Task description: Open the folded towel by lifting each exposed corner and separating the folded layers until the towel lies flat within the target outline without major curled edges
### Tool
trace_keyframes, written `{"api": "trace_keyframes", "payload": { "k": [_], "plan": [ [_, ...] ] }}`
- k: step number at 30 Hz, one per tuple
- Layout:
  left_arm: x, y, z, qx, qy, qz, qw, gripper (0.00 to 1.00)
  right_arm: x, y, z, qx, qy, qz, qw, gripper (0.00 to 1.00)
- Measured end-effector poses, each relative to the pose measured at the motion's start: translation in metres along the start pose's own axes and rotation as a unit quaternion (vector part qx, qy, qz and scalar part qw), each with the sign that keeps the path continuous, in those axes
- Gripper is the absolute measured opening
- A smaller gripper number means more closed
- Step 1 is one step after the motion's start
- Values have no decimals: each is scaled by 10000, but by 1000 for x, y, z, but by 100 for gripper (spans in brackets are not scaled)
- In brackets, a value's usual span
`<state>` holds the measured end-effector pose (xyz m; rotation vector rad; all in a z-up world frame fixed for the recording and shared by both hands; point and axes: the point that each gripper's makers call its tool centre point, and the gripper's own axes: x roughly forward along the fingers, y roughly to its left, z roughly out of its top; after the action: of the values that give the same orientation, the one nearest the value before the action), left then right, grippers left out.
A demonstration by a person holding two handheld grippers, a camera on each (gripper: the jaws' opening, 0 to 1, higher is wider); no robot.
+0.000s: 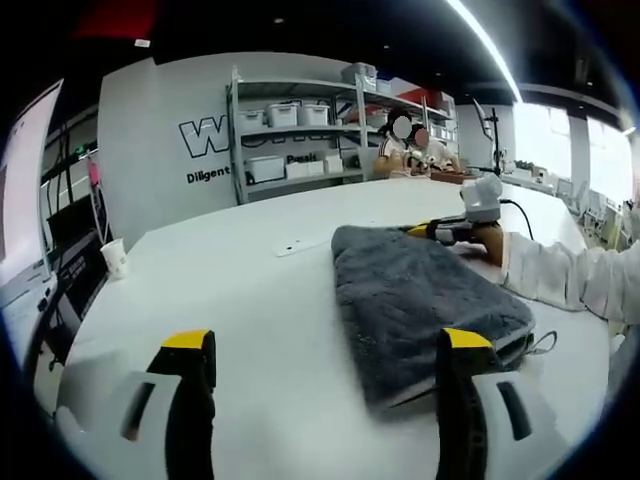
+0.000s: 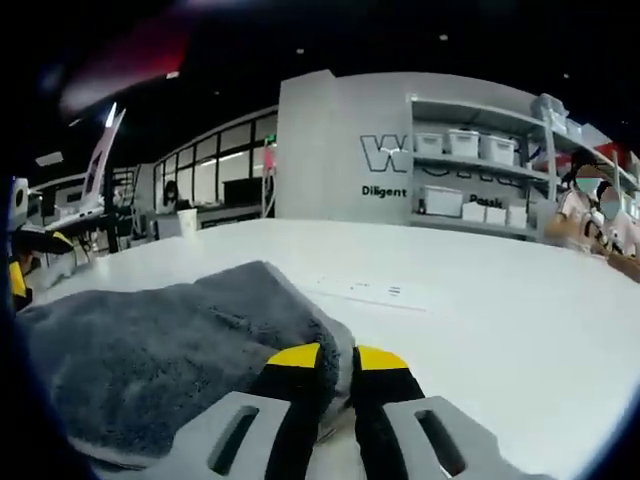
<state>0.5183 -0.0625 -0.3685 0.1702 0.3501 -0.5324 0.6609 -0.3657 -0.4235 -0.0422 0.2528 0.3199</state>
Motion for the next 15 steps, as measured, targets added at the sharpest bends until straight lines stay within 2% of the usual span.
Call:
{"api": "trace_keyframes", "payload": {
  "k": [5,9,15],
  "plan": [
    [0,0,0,1,2,7,10000,90,3,-19,0,75,7,-230,9997,5],
    [1,-1,0,24,20,-4,10000,90,2,-23,0,90,11,-286,9996,5],
    [1,-1,-1,30,49,2,10000,90,-8,-39,-2,222,29,-477,9986,5]
  ]
}}
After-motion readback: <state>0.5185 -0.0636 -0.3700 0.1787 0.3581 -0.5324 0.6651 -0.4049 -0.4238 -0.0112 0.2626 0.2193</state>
